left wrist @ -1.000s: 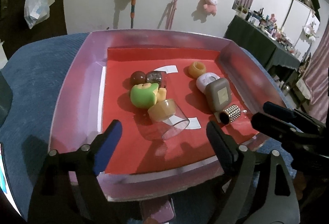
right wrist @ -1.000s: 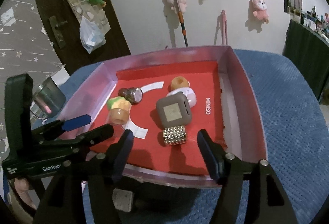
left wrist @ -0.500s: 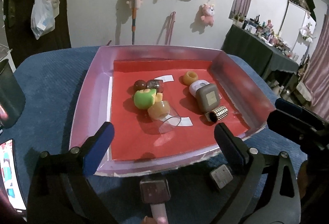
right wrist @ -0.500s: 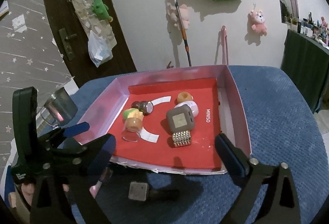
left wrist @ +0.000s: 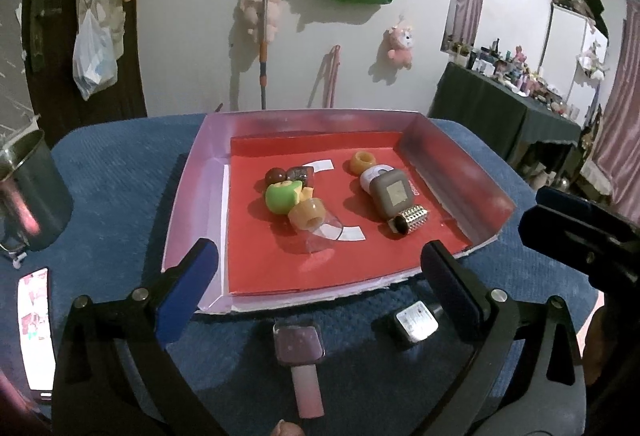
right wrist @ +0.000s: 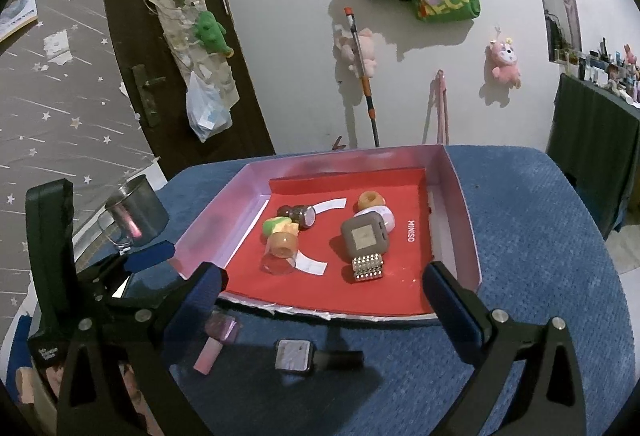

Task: Organize rigid objects
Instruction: 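Withdraw both tools from the box toward the smartwatch and nail polish, then grasp the black smartwatch with the right tool while the left tool grasps the pink nail polish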

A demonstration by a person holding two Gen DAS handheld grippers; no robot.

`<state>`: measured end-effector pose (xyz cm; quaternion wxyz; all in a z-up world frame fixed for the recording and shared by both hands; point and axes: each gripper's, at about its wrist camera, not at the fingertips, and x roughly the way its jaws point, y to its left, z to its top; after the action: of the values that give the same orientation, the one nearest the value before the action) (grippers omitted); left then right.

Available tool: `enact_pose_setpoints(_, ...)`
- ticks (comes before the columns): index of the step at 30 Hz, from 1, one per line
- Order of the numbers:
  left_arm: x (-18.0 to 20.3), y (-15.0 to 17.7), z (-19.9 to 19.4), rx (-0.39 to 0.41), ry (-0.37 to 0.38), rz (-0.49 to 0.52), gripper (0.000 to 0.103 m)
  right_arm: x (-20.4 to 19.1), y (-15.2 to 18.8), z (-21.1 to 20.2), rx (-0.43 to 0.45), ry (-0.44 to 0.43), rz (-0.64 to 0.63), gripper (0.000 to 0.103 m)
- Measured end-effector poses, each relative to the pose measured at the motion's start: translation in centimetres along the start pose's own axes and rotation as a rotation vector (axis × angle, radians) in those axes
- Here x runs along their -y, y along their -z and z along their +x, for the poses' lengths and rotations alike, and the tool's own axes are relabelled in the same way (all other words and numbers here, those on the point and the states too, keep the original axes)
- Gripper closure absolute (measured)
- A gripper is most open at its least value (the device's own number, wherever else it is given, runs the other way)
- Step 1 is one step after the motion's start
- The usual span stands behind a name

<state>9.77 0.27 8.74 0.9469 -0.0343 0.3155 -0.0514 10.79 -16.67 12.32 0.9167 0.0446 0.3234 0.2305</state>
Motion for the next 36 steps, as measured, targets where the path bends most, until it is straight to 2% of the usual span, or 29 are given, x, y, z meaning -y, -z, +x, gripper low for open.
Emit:
enact_pose_setpoints(20, 0.0, 2.6, -2.0, -0.027, 0.029, -0.003, 0.0, -1.5, 2.1, -1.9, 0.003, -0.003, -0.021, 0.0)
enact_pose_setpoints(36, -1.3, 5.6, -0.4, -0.126, 0.018, -0.02, 0.0, -0.5, 4.5, -0.4, -0.07, 0.024, 0.017, 0.0)
